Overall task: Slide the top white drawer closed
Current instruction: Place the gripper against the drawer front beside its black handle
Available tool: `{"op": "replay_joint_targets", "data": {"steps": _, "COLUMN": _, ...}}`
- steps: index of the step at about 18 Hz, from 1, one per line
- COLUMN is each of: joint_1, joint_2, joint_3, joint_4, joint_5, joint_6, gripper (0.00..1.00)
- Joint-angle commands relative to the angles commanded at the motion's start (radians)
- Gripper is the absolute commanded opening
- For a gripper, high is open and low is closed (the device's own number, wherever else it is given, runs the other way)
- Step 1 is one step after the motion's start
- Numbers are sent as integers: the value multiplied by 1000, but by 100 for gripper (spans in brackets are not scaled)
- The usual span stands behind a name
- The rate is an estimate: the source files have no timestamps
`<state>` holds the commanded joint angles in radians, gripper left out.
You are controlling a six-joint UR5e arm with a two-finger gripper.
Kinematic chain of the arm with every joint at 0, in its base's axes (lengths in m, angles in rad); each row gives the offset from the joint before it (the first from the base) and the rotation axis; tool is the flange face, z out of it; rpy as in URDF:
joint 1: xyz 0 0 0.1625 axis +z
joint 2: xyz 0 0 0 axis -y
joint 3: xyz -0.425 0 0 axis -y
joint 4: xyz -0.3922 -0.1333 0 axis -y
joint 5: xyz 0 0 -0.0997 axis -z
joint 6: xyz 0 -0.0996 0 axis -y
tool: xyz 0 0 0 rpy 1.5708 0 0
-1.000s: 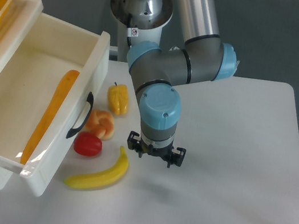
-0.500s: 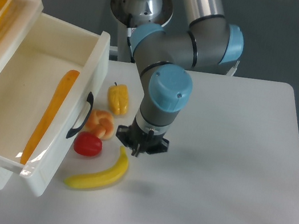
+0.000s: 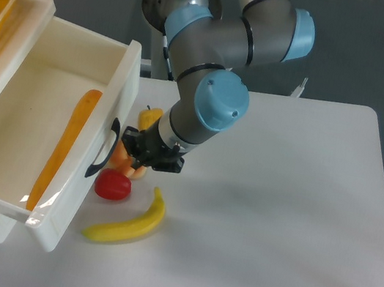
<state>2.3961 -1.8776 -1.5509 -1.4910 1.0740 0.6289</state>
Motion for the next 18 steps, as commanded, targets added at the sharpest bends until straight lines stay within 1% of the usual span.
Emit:
{"op": "replay_joint_targets", "data": {"steps": 2, "joint_1": -3, "joint_2": 5, "joint_3": 0, "joint_4": 0, "joint_5": -32, "joint_6": 0, "gripper": 0}}
{"op": "replay_joint_targets", "data": {"steps": 4, "joint_1": -21, "joint_2": 6, "joint_3": 0, "joint_4": 0, "joint_5": -35, "joint_6": -2, "gripper": 0}}
{"op": "replay_joint_targets", "data": {"steps": 12, "joint_1": -41, "joint_2": 18, "joint_3": -2, "joint_4": -14, "joint_5": -42, "joint_6": -8, "gripper": 0}}
{"op": "replay_joint_targets", "data": {"steps": 18, "joint_1": -80, "joint_2": 18, "joint_3": -2, "joint_4": -14, "joint_5": -45, "joint_6": -15, "gripper": 0}}
